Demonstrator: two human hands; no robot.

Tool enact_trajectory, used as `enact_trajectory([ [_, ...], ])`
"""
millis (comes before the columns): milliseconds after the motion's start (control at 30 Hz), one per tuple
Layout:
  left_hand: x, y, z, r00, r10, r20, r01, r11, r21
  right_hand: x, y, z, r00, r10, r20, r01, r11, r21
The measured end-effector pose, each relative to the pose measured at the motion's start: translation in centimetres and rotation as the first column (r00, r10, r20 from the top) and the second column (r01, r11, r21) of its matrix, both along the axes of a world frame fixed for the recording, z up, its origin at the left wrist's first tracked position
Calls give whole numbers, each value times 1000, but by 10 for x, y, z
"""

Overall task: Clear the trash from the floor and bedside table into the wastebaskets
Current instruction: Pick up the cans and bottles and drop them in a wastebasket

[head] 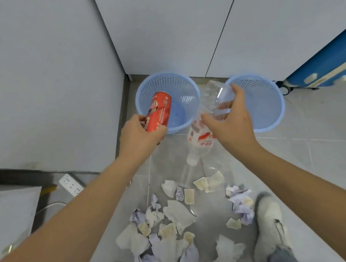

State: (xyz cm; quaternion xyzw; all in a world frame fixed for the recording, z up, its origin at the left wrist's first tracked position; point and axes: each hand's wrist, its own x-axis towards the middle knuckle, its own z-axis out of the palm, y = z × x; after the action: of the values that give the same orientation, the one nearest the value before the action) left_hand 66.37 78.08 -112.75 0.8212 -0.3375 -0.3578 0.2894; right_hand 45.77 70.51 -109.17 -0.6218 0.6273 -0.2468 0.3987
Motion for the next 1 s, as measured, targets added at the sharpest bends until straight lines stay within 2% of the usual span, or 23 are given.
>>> enact_trajectory([
  [100, -2, -36, -14, 997, -7, 76, 4, 999, 46, 15, -47, -29, 1000, 29, -11, -28, 996, 87],
  [233, -6, -69, -56, 980, -37, 196, 1, 984, 180, 32, -92, -81, 959, 249, -133, -212, 947, 242],
  [433, 4, -91, -122, 921, -116, 372, 12, 962, 272, 69, -135, -146, 738, 551, -390, -452, 832, 322],
  [533, 6, -97, -143, 849, -205, 487, 67, 956, 286, 92, -153, -165, 669, 594, -446, -499, 804, 323],
  [633, 8, -98, -154, 828, -249, 503, 122, 954, 273, 105, -159, -175, 633, 614, -471, -530, 788, 313],
  [733, 8, -90, -150, 816, -250, 522, 163, 964, 208, 103, -155, -175, 643, 619, -452, -529, 785, 322],
  [867, 6, -53, -124, 784, -269, 560, 228, 963, 143, 76, -126, -150, 702, 533, -472, -519, 837, 172],
  [933, 3, -26, -109, 814, -245, 526, 217, 969, 116, 53, -99, -127, 765, 447, -464, -460, 883, 93],
  [1000, -4, 5, -97, 868, -213, 448, 177, 977, 122, 24, -67, -111, 794, 407, -451, -417, 905, 83],
])
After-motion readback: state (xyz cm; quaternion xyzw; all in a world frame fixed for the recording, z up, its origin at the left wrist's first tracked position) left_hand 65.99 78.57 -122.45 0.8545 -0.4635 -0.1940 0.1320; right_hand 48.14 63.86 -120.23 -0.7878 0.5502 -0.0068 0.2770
